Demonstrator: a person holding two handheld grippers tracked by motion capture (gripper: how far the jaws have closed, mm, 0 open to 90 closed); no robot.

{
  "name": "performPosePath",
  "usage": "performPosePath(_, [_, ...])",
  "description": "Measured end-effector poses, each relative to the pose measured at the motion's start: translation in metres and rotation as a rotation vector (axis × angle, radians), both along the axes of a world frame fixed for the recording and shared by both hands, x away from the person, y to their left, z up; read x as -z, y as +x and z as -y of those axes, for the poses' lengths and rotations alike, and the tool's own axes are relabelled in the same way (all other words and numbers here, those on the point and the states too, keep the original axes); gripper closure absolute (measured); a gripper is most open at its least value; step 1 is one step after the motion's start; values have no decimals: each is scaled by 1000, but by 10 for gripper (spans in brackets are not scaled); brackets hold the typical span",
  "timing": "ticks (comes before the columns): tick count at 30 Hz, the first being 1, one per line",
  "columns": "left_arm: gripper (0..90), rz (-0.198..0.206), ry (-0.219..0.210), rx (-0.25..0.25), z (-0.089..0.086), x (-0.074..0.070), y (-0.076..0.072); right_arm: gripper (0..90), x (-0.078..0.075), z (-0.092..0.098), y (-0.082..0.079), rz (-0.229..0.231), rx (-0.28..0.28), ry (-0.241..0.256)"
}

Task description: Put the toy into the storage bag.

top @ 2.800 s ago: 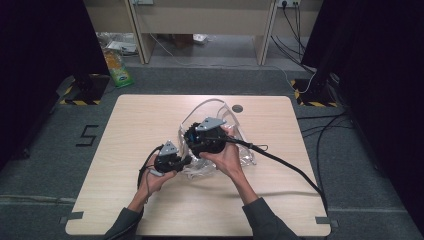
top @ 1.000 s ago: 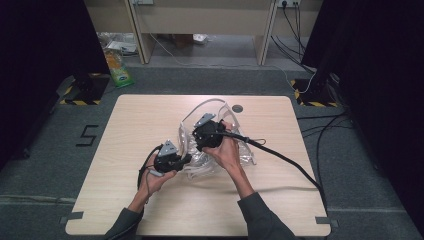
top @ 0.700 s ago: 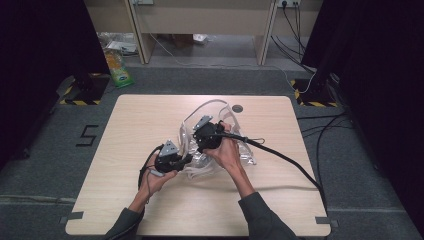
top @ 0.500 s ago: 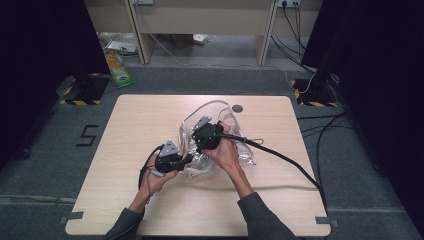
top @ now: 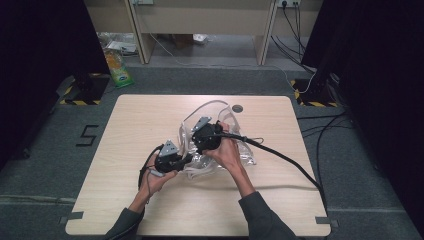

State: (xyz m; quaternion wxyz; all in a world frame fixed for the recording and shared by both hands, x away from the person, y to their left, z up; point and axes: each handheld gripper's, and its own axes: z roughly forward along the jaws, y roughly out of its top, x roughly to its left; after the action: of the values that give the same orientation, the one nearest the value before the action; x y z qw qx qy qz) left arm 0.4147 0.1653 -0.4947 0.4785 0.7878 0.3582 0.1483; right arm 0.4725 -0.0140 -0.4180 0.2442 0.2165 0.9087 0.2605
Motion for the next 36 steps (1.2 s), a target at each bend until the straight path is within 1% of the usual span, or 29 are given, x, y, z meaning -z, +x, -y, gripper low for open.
performPosePath(1, [842,0,-1,-3,-1,-1,0,256,-1,1,1,-6,-17,-14])
performPosePath(2, [842,8,-3,-9,-1,-1,0,256,-3,1,1,-13,-14,-39])
performPosePath(3, [842,8,-7,-7,-2,-3,0,256,-5,0,0,4,-16,-107])
performPosePath(4, [842,11,-10,-9,-2,-4,0,256,-4,-2,0,34,-6,-196])
performPosePath(5, [842,12,-8,-6,-1,-4,0,258,-1,-3,1,42,9,-238])
performPosePath(6, [842,18,-2,-4,1,-4,-1,266,1,-5,1,26,9,-223])
performPosePath(7, [842,19,2,-4,2,-3,-2,392,2,-6,2,12,-13,-230])
performPosePath(8, [844,17,-9,5,2,-3,-2,545,3,-7,1,-38,-51,-201])
performPosePath(9, [843,20,-7,5,2,-4,-3,571,4,-7,1,-42,-86,-176])
performPosePath(10, [842,21,-5,5,2,-5,-3,573,4,-7,1,-41,-92,-170])
performPosePath(13, [842,18,-1,10,4,-4,-2,577,5,-6,3,-54,-79,-184])
performPosePath(14, [843,16,2,13,4,-3,-3,565,8,-7,3,-78,-80,-194])
performPosePath(16, [843,14,-1,12,4,-2,-2,565,8,-7,3,-74,-81,-189])
performPosePath(18, [843,12,-4,8,3,-2,-2,565,6,-7,3,-75,-86,-173])
performPosePath(21, [843,13,-3,8,3,-3,-2,566,5,-6,3,-78,-80,-172])
performPosePath(23, [843,14,-3,7,3,-3,-2,566,5,-6,2,-71,-68,-165])
performPosePath(26, [843,14,-7,2,2,-2,-2,566,2,-5,1,-68,-41,-119])
performPosePath(28, [843,14,-10,0,1,-3,-2,573,-1,-3,0,-66,-27,-60])
performPosePath(31, [843,17,-14,-7,1,-4,-2,544,-6,-1,-4,-72,-19,16])
performPosePath(33, [844,19,-15,-10,1,-4,-2,543,-9,-1,-9,-69,-32,53])
performPosePath(34, [844,20,-17,-12,1,-4,-2,543,-11,-1,-11,-65,-38,63])
performPosePath(35, [844,20,-17,-12,1,-4,-2,543,-11,-1,-11,-65,-38,63])
performPosePath(36, [844,22,-19,-14,1,-4,-2,532,-12,0,-14,-63,-29,68])
